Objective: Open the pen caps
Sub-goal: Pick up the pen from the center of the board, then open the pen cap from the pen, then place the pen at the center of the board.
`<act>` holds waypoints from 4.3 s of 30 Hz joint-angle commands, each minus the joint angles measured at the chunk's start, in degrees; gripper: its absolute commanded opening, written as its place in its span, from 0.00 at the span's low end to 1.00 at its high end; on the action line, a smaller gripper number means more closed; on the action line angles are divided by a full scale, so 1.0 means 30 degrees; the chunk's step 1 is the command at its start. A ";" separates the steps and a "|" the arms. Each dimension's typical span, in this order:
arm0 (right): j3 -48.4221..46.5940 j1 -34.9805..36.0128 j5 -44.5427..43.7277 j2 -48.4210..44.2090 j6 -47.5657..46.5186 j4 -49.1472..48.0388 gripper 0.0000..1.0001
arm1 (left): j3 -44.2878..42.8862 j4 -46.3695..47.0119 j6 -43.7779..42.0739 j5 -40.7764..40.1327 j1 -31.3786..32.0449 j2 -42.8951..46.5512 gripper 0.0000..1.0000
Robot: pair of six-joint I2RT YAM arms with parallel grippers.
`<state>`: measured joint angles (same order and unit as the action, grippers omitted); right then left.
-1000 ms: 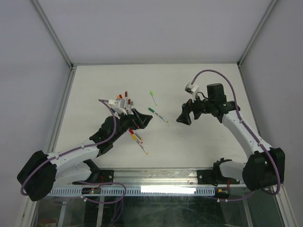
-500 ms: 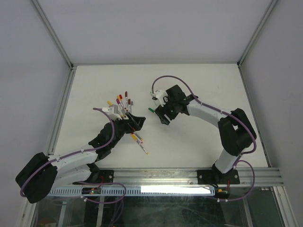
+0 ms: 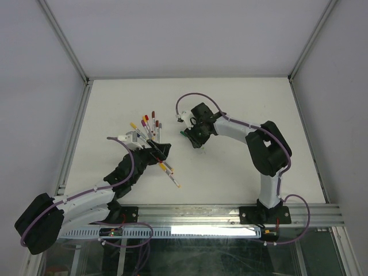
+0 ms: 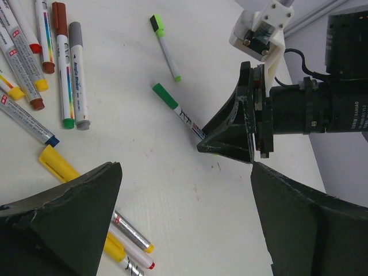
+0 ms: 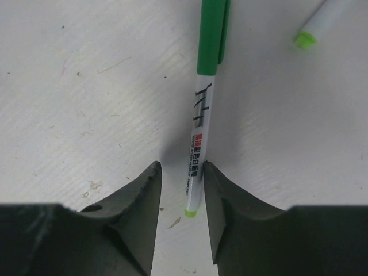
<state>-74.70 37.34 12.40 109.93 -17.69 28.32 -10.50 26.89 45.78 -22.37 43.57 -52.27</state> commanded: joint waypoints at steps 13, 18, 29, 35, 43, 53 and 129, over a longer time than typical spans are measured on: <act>-0.0039 -0.0212 -0.0913 0.0273 -0.0302 0.0548 0.08 | 0.0835 0.4451 0.1554 0.1495 0.0129 -0.1041 0.98; 0.1122 -0.0856 0.1299 -0.1543 -0.0284 0.0075 0.04 | 0.1204 0.9294 0.1937 0.2453 0.0104 -0.2930 0.95; 0.2337 -0.2237 0.5081 -0.3391 0.0524 -0.1103 0.00 | -0.0542 1.4914 0.6361 0.3442 -0.1430 -1.0581 0.81; 0.2508 -0.2425 0.6220 -0.3435 0.0646 -0.1362 0.00 | -0.2729 1.2551 0.7066 0.2393 -0.1430 -1.2521 0.84; 0.2927 -0.2424 0.7158 -0.3878 0.1055 -0.2180 0.00 | -0.4448 1.2542 0.9554 0.0957 -0.1451 -1.6093 0.80; 0.2899 -0.2365 0.7409 -0.3524 0.1093 -0.2202 0.00 | -0.5861 1.2839 1.0223 0.1372 -0.1404 -1.8094 0.71; 0.1173 -1.0526 -0.3259 -0.1818 0.1747 -0.1380 0.09 | -0.5842 0.6252 -0.1012 0.4620 -0.3306 -0.6395 0.00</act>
<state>-68.10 7.60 9.72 102.96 -10.94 24.77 -28.21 48.38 47.03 -5.98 32.03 -73.10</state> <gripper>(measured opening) 0.090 0.093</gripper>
